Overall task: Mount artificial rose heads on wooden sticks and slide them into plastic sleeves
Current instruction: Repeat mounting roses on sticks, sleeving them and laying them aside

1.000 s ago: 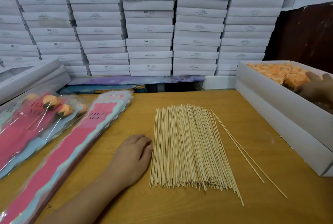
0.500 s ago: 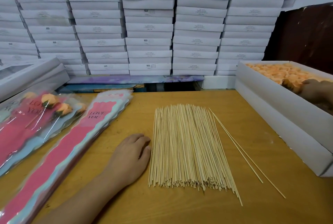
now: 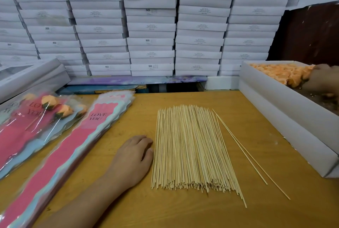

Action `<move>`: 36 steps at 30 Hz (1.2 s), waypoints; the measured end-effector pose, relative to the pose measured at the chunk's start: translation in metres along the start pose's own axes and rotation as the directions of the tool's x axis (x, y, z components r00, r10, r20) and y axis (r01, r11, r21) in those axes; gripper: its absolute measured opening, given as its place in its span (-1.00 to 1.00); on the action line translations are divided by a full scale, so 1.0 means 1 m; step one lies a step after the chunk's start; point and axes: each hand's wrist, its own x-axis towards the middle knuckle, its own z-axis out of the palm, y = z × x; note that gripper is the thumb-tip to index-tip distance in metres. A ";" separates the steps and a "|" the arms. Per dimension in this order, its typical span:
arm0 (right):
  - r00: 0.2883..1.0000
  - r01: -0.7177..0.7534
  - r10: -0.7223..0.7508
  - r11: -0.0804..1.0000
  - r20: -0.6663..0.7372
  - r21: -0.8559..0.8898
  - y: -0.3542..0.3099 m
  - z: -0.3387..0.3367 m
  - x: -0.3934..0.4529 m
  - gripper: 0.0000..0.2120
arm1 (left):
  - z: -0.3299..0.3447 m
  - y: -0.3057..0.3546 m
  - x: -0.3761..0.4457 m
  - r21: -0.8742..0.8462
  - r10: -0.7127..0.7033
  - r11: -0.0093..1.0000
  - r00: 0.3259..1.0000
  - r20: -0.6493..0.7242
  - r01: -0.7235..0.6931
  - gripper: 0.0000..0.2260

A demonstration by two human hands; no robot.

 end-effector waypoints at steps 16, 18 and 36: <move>0.649 0.759 -0.759 0.640 -0.060 0.121 -0.129 -0.069 -0.215 -0.41 | 0.000 -0.003 0.002 -0.057 0.012 0.998 0.999 -0.036 -0.014 -0.65; 0.562 0.810 -0.827 0.555 0.018 0.190 -0.140 -0.054 -0.243 -0.35 | -0.002 -0.001 0.002 -0.128 0.005 0.992 0.998 -0.065 -0.013 -0.68; 0.306 0.873 -0.941 0.338 0.144 0.352 -0.196 -0.007 -0.339 -0.25 | -0.011 0.019 -0.006 -0.881 -0.030 0.466 0.997 0.071 0.076 -0.35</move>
